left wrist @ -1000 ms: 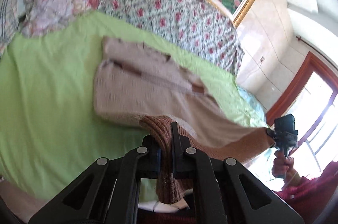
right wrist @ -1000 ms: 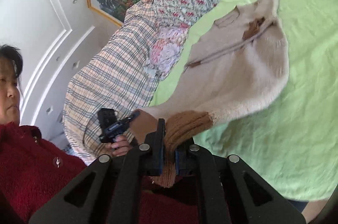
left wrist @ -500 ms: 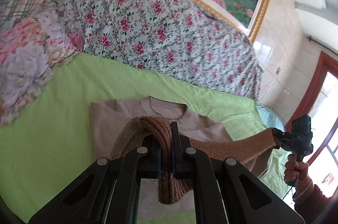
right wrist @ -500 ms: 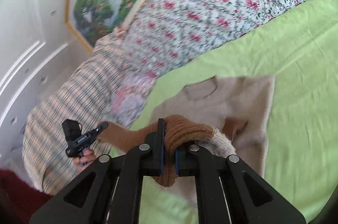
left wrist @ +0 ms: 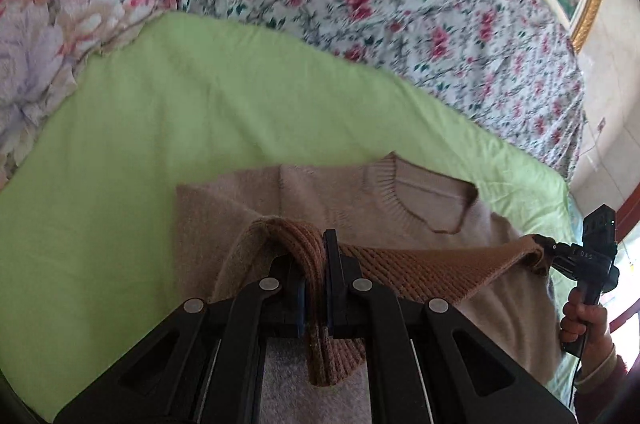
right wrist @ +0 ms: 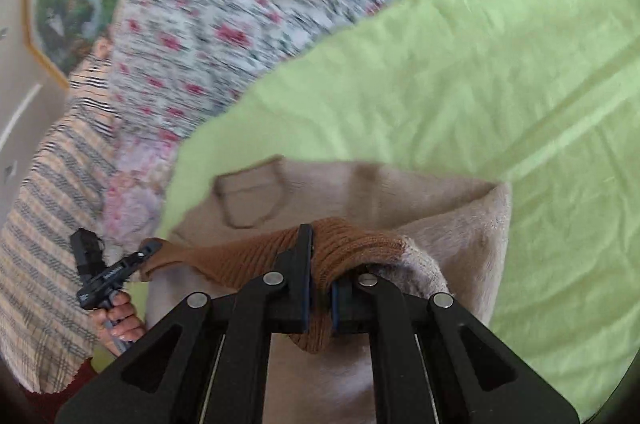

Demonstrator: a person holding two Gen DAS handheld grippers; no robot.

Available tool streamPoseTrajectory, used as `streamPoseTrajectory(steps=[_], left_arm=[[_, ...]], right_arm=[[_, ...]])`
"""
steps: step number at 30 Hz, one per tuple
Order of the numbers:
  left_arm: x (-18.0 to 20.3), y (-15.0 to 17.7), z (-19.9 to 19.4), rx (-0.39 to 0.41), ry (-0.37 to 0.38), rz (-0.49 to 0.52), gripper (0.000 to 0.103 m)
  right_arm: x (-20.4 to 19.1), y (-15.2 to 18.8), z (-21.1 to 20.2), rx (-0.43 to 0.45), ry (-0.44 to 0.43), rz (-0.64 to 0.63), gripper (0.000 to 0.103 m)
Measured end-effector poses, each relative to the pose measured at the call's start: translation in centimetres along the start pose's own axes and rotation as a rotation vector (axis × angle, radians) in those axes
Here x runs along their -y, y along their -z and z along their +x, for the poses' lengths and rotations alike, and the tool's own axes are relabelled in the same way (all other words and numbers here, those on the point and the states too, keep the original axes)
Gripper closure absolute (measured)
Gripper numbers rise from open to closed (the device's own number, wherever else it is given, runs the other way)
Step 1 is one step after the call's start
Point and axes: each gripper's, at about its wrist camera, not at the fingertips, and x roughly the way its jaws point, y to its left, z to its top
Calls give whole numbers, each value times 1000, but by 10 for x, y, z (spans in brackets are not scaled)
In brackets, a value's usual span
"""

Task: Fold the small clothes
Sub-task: 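Lift the hem with both grippers and fold it up toward the collar, then release the hem and withdraw both grippers from the folded sweater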

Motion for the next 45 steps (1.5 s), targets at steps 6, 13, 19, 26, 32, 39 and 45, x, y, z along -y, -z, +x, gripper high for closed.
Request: streamPoseTrajectory(steps=[6, 13, 19, 26, 32, 39, 45], left_arm=[[-10, 9, 20, -73, -15, -16, 91], [31, 50, -40, -68, 129, 18, 62], [77, 79, -14, -146, 97, 157, 61], [0, 35, -2, -64, -130, 25, 75], [-22, 55, -36, -44, -64, -81, 79], [18, 133, -103, -32, 70, -121, 62], [31, 191, -132, -47, 120, -201, 54]], right_arm=[[5, -1, 6, -54, 48, 33, 92], [-51, 39, -54, 54, -5, -51, 54], [-86, 74, 5, -159, 23, -185, 54], [-10, 33, -17, -1, 228, -5, 61], [-23, 56, -65, 60, 180, 1, 57], [-49, 126, -100, 82, 117, 25, 54], [-68, 173, -109, 68, 105, 8, 54]])
